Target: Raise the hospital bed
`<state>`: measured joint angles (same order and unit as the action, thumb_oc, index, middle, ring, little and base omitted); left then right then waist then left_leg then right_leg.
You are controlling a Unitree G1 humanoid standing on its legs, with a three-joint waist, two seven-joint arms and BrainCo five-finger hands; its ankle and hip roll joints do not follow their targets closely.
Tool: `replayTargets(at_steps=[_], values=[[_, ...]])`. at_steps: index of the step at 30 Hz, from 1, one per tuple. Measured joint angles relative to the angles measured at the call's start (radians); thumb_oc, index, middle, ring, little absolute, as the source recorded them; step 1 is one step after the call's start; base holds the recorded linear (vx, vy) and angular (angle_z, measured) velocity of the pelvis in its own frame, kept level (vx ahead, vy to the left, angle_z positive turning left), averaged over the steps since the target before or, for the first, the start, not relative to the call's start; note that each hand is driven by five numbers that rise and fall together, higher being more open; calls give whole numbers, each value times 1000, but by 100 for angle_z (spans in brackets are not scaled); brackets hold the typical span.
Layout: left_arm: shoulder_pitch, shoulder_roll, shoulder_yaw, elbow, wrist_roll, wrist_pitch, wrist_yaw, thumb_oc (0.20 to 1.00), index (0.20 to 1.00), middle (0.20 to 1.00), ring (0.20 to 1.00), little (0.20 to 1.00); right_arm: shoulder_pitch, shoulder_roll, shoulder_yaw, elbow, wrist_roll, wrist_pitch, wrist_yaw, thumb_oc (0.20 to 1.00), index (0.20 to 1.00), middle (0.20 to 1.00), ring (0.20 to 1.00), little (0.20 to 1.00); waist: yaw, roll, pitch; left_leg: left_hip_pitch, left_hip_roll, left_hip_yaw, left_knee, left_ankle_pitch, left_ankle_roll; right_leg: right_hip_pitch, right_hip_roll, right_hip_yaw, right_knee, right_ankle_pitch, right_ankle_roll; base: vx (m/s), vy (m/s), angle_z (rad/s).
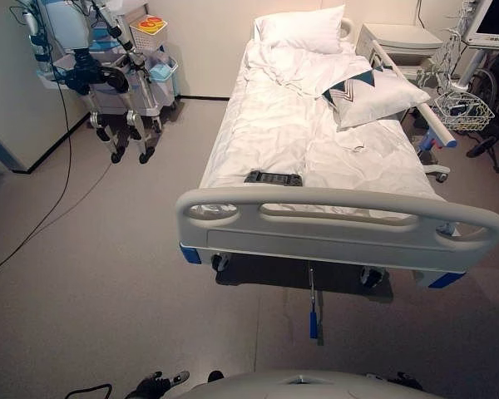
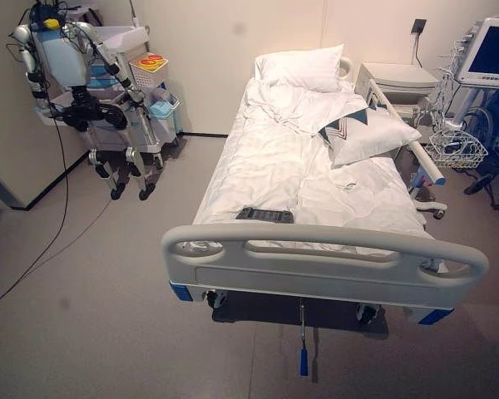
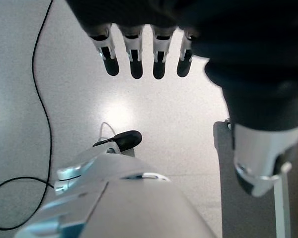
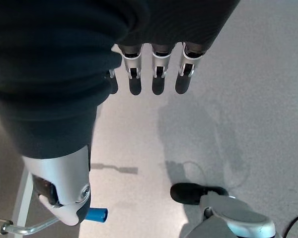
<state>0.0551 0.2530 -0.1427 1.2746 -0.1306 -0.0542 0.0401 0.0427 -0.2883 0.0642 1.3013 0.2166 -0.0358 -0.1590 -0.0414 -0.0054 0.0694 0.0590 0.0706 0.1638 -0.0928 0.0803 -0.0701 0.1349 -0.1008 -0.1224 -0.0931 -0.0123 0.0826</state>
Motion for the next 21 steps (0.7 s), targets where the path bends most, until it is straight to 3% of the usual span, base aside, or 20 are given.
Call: replayTargets(at_steps=[21], values=[[6,0,-4,42,1,27,29,1000,1000,1000,1000,1000,-4,-2,13,2,-31,21,-4,1000,1000,1000,1000,1000,1,1,-19,-18,3,0,3,1,0,-20,3,3,1,1,0,-32,-6,0]])
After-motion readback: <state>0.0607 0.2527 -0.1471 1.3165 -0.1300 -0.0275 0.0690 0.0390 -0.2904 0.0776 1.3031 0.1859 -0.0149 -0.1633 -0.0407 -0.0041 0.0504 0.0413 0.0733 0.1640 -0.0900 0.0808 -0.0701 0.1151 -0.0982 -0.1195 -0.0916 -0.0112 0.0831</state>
